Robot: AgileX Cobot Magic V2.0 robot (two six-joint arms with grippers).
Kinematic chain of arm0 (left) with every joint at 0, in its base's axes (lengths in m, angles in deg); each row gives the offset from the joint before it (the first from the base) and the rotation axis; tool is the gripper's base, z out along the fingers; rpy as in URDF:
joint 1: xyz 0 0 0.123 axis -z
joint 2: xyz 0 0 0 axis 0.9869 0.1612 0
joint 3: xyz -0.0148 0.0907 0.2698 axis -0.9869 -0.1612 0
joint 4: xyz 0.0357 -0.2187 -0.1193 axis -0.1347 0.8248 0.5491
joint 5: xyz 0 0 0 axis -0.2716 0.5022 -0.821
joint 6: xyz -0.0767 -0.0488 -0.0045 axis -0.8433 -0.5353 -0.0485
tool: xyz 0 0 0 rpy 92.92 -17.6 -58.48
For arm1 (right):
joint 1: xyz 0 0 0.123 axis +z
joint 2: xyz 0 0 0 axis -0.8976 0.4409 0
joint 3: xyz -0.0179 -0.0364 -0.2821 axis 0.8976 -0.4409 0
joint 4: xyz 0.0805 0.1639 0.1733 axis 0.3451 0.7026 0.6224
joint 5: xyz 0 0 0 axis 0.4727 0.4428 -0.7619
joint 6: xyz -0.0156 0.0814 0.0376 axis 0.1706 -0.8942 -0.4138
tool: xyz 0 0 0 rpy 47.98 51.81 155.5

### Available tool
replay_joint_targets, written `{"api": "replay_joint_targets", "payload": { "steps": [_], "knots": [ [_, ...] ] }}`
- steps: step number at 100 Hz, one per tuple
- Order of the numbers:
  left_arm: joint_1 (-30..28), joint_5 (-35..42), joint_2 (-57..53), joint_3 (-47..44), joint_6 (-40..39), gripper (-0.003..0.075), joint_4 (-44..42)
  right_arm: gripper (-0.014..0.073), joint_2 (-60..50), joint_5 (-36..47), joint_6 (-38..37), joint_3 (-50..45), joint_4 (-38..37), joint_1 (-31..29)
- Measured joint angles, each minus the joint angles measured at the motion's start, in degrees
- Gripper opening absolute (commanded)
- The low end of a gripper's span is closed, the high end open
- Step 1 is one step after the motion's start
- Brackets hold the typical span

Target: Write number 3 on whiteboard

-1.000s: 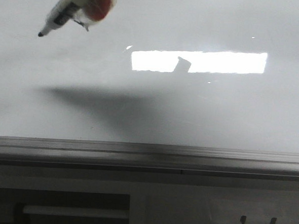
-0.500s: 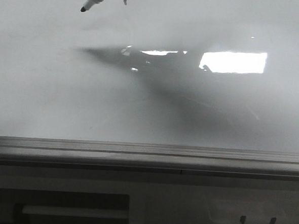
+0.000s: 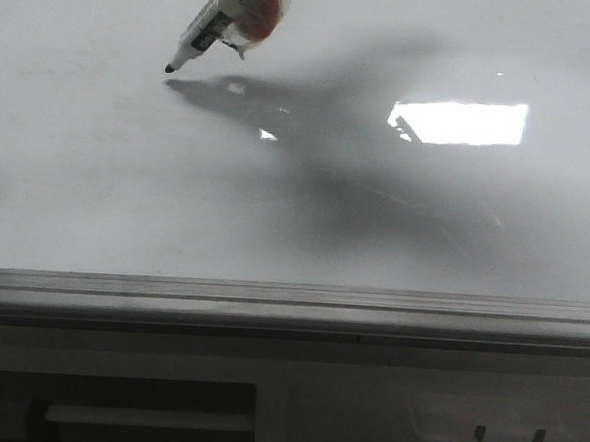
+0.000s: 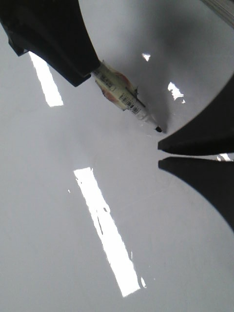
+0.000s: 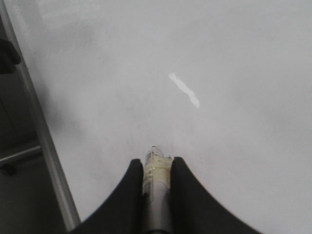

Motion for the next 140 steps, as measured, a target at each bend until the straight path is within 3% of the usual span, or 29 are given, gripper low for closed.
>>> {"api": "replay_joint_targets", "payload": {
  "steps": [21, 56, 70, 111, 140],
  "knots": [
    [-0.1, 0.0, 0.0, 0.0, 0.0, -0.002, 0.1, -0.0061, 0.0, 0.8, -0.2, 0.0, -0.8, -1.7],
    [-0.1, 0.0, 0.0, 0.0, 0.0, -0.0021, 0.1, -0.006, -2.2, -9.9, -1.5, 0.2, -2.2, -8.0],
    [-0.1, 0.0, 0.0, 0.0, 0.0, -0.0021, 0.1, -0.0061, -1.5, -14.6, -2.1, 0.2, -3.9, -8.1],
    [-0.1, 0.0, 0.0, 0.0, 0.0, -0.002, 0.1, -0.0061, 2.2, -14.1, -3.4, 0.5, -2.7, -5.9],
    [-0.1, 0.0, 0.0, 0.0, 0.0, -0.002, 0.1, -0.0061, 0.6, -20.0, -11.3, 0.5, -12.1, -5.9]
  ]
}}
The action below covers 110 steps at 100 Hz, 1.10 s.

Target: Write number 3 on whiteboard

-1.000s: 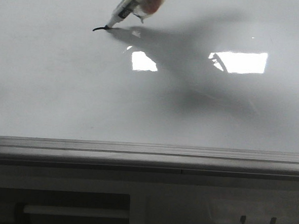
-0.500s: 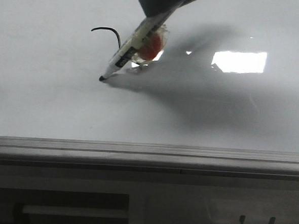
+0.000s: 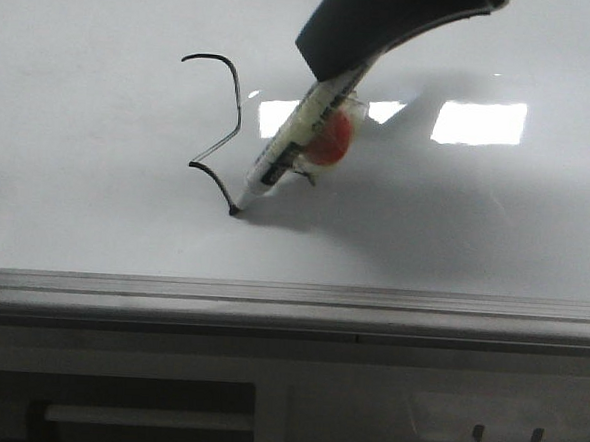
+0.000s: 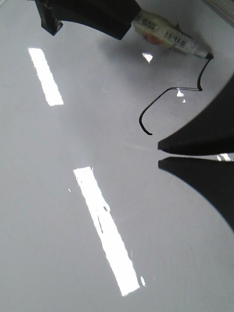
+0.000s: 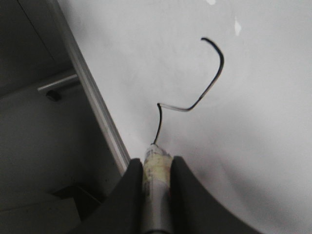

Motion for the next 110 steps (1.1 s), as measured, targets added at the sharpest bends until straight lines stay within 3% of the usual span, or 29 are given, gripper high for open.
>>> {"api": "replay_joint_targets", "payload": {
  "steps": [48, 82, 91, 110],
  "knots": [
    [0.0, 0.0, 0.0, 0.0, 0.0, -0.002, 0.0, -0.0061, 8.0, 1.0, -0.8, 5.6, -0.5, 6.5],
    [0.0, -1.8, 0.0, 0.0, 0.0, -0.0015, -2.2, -0.0061, 0.7, -5.0, -0.8, 7.5, -3.0, 7.4],
    [1.5, -2.7, 0.0, 0.0, 0.0, 0.0048, -5.3, -0.0061, -0.6, -6.5, -0.8, 7.6, -3.0, 7.5],
    [8.8, -2.7, 2.2, 0.0, 0.0, 0.0302, -13.7, -0.0061, -0.7, -7.1, -0.8, 7.6, -3.3, 7.9]
  ]
}}
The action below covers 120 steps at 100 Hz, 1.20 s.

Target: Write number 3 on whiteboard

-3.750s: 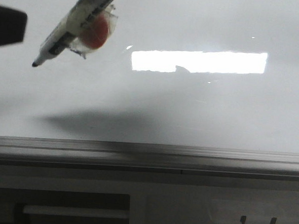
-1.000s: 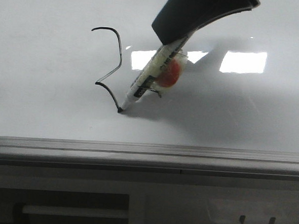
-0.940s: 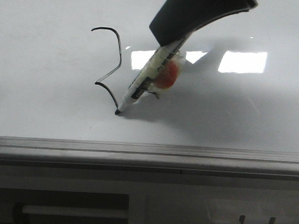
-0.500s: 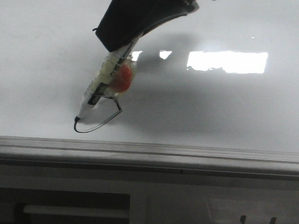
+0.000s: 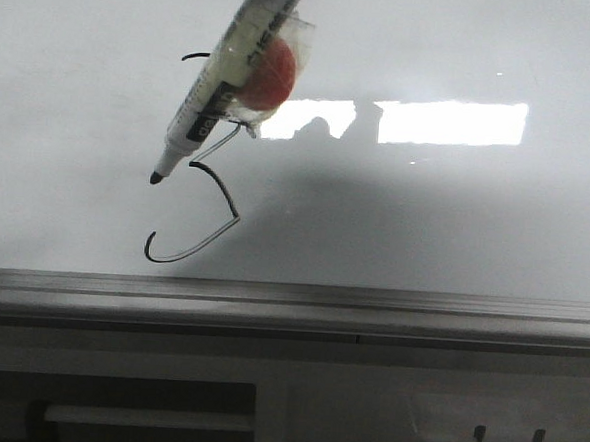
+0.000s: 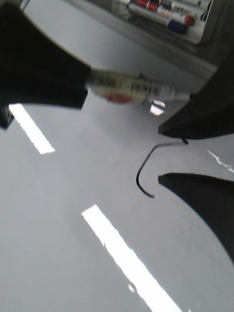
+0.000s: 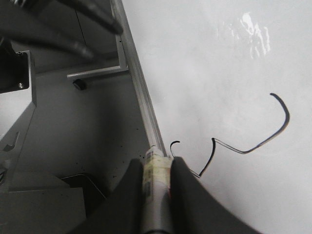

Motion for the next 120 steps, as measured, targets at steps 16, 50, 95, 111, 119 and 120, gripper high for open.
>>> {"api": "replay_joint_targets", "payload": {
  "steps": [16, 50, 95, 111, 119, 120],
  "knots": [
    [2.9, 2.4, 6.3, 0.0, 0.1, 0.0316, -1.2, -0.0061, 0.0, 0.8, 0.0, 0.0, -0.2, 2.4],
    [3.0, 9.5, 18.2, 0.1, 0.1, 0.0315, -1.2, -0.0061, 0.0, 2.7, 0.0, 0.0, -0.3, 5.0],
    [3.0, 13.2, 18.8, 0.1, 0.1, 0.0206, -1.2, -0.0061, 0.0, 2.7, 0.0, 0.0, 0.2, 5.0],
    [3.1, 13.1, 18.8, 0.1, 0.1, -0.0019, -1.3, -0.0061, 0.0, 3.6, 0.0, 0.0, 0.3, 5.0],
    [3.1, 12.9, 18.8, 0.1, 0.2, -0.0021, -1.3, -0.0061, 0.0, 3.8, 0.0, 0.0, 0.3, 5.0],
    [3.1, 12.8, 18.8, 0.1, 0.2, -0.002, -1.3, -0.0061, 0.0, 3.8, 0.0, 0.0, 0.3, 5.0]
  ]
}}
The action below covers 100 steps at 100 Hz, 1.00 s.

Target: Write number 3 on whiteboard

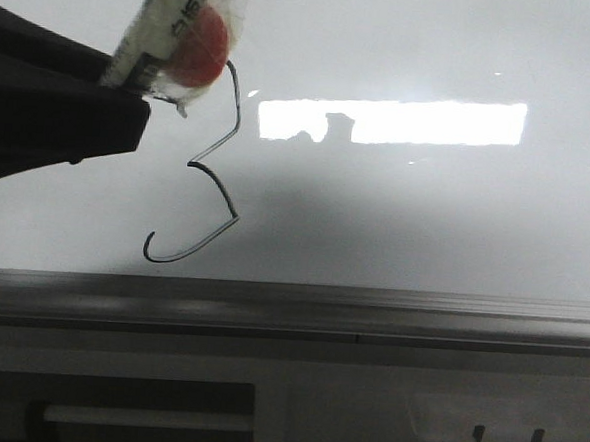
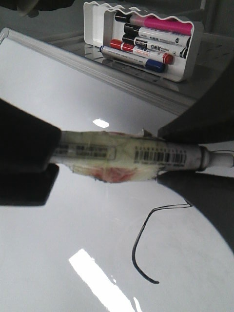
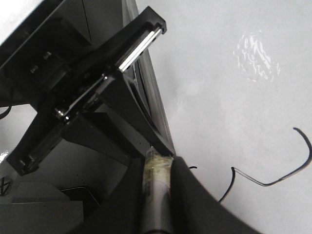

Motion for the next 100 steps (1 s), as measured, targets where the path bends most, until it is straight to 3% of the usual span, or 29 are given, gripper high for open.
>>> {"api": "replay_joint_targets", "payload": {
  "steps": [19, 26, 33, 43, 48, 60, 82, 100],
  "knots": [
    [0.0, -0.1, 0.0, 0.0, 0.0, -0.0021, 0.0, -0.0058, 0.0, 0.0, 0.0, 0.0, 0.1, 0.0],
    [0.0, -0.1, 0.0, 0.0, 0.0, -0.0021, 0.0, 0.0013, 0.0, 0.0, -0.1, 0.0, 0.1, 0.0],
    [0.0, -0.1, 0.0, 0.0, 0.0, -0.0021, 0.0, 0.0207, 0.0, 0.0, -0.1, 0.0, 0.4, 0.0],
    [0.0, -0.5, 0.0, 0.0, 0.0, -0.0021, 0.0, 0.0576, 0.0, 0.4, -0.1, 0.0, 0.7, 0.0],
    [0.0, -0.9, 0.0, 0.0, 0.0, -0.0021, 0.6, 0.0678, 0.0, 1.8, -0.1, 0.0, 0.8, 0.0],
    [0.0, -1.1, 0.0, 0.0, 0.0, -0.0021, 8.9, 0.0629, 0.0, 8.1, -0.1, 0.0, 1.0, 0.0],
    [0.0, -1.1, 0.0, 0.0, 0.0, -0.0021, 46.9, 0.0574, -1.2, 19.5, -0.1, 0.0, 1.3, -0.2],
    [0.0, -2.8, 0.0, 0.0, 0.0, -0.0021, 59.4, 0.0564, -1.9, 20.6, -0.1, 0.0, 1.6, -0.2]
  ]
}}
